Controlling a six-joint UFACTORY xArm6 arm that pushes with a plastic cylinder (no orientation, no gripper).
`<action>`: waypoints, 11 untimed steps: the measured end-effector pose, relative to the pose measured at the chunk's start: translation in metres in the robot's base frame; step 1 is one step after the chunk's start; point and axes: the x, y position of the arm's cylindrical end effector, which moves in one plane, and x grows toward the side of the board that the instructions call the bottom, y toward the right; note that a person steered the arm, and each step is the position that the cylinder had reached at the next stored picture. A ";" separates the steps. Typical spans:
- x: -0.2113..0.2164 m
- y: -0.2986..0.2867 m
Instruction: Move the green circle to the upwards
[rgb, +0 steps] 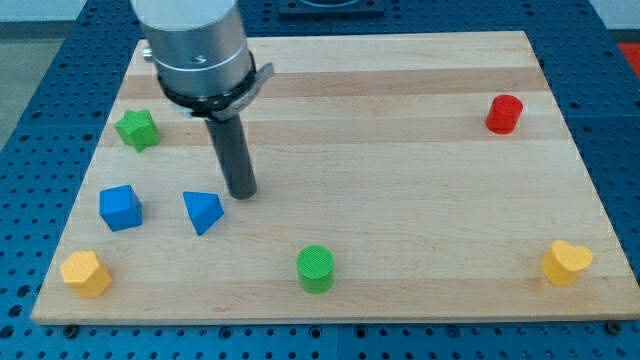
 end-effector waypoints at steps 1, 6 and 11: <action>0.004 0.037; 0.122 0.018; 0.109 0.142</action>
